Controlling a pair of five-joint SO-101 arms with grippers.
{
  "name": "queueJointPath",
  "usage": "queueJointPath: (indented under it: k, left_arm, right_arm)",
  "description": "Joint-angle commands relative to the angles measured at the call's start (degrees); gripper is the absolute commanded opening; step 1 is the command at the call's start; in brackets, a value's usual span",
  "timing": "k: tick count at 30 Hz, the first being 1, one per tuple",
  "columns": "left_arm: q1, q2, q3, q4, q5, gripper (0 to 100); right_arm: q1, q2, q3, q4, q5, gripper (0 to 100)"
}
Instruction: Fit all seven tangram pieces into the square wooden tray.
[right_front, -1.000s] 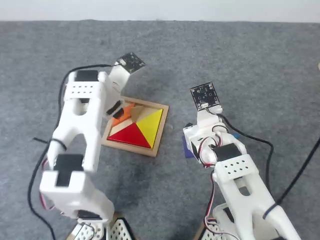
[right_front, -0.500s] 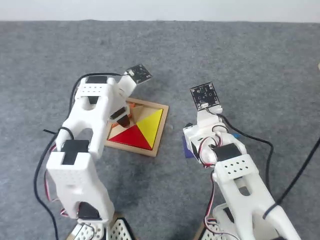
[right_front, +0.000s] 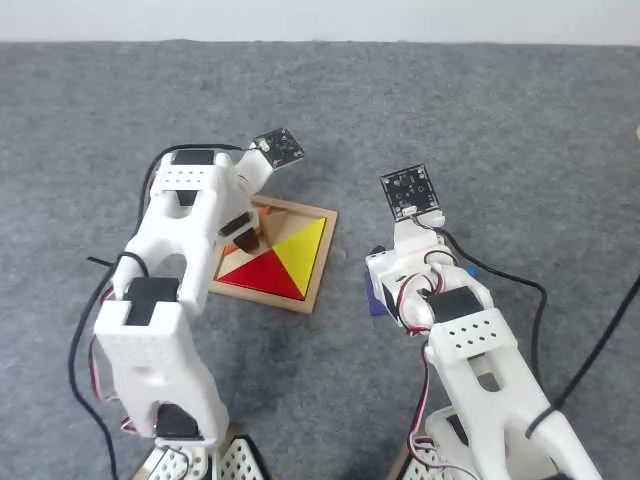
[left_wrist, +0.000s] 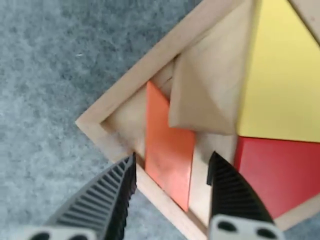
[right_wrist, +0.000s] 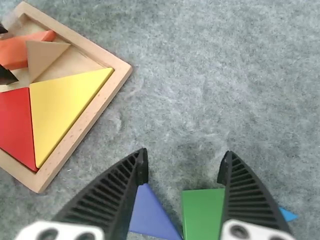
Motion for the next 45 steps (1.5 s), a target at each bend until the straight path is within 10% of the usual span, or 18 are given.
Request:
queueJointPath:
  k: [1,19,40,45]
  left_arm:
    - [0.18,0.70,-1.27,-1.85,-2.46,23]
    - [1.67,18.81,-25.19,28.40,-15.38,7]
    - [-6.51,-4.75,-20.88,24.88,-3.87,2]
    - [-2.64,-3.78,-12.00,14.95,-0.09,17]
  right_arm:
    - [-0.40,-1.80,-0.26,-0.75,0.79,24.1]
    - [-0.40,-2.07,-0.26,-0.57,0.79,24.1]
    - [-0.31,-1.80,-0.26,-0.92,0.79,24.1]
    - [-0.40,-1.80,-0.26,-0.92,0.79,24.1]
